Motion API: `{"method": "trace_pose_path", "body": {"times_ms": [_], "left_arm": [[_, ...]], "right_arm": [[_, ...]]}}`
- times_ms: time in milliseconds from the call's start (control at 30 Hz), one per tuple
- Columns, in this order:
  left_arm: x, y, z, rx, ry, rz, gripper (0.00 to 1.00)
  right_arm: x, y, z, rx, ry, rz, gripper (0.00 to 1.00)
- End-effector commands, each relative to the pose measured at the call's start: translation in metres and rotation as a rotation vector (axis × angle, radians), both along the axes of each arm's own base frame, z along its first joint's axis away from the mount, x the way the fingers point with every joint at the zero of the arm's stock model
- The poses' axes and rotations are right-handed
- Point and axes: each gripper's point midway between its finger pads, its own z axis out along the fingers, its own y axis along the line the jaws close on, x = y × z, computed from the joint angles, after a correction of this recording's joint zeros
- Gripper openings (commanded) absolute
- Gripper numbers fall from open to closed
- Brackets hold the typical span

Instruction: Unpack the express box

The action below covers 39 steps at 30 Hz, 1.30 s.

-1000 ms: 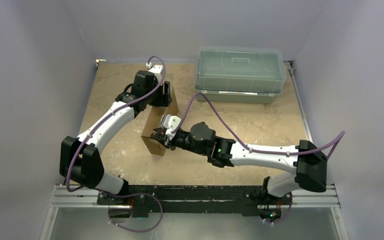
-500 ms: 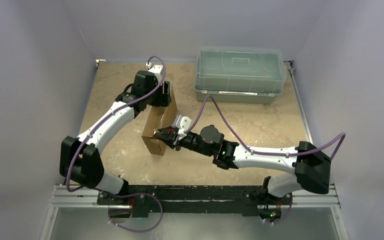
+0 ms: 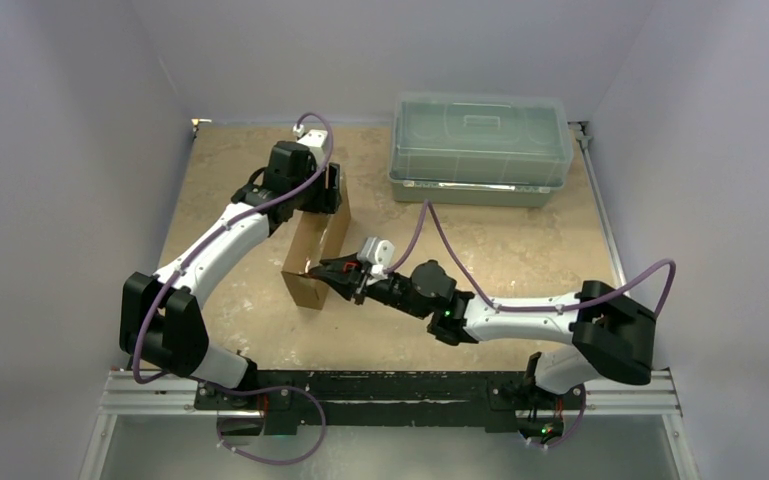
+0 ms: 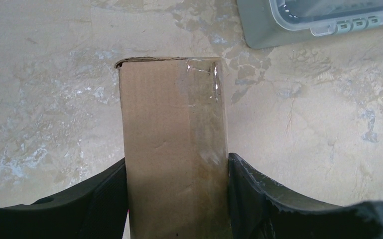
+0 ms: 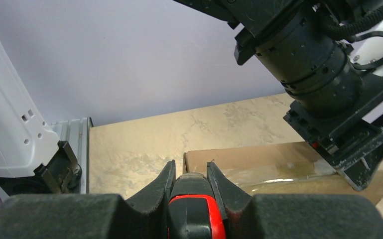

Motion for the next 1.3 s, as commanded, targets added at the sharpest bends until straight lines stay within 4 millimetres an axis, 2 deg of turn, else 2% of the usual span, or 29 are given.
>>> {"method": "trace_pose_path", "body": {"times_ms": [0, 233, 467, 633, 867, 1100, 1167, 1267], "left_arm": [[-0.008, 0.005, -0.015, 0.021, 0.05, -0.008, 0.29], [-0.008, 0.003, -0.015, 0.014, 0.052, -0.014, 0.28], [-0.009, 0.0, -0.019, 0.003, 0.066, -0.024, 0.27], [-0.009, -0.001, -0.02, 0.001, 0.07, -0.026, 0.26], [-0.009, -0.001, -0.02, 0.003, 0.069, -0.024, 0.25], [-0.009, -0.001, -0.02, 0.003, 0.07, -0.025, 0.24], [-0.009, -0.001, -0.02, 0.002, 0.069, -0.025, 0.24], [-0.01, -0.001, -0.021, 0.0, 0.072, -0.025, 0.24]], "right_arm": [[0.007, -0.021, -0.074, -0.155, 0.094, -0.074, 0.0], [0.016, -0.024, -0.067, -0.108, 0.067, -0.126, 0.0], [0.02, -0.019, 0.0, -0.053, -0.021, -0.132, 0.0], [0.016, -0.015, 0.048, -0.029, -0.067, -0.129, 0.0], [0.004, -0.014, 0.074, -0.056, -0.119, -0.138, 0.0], [-0.016, -0.028, 0.117, 0.076, -0.092, -0.087, 0.0], [-0.021, -0.026, 0.121, 0.085, -0.085, -0.063, 0.0], [-0.011, -0.021, 0.118, 0.058, -0.064, -0.111, 0.0]]}}
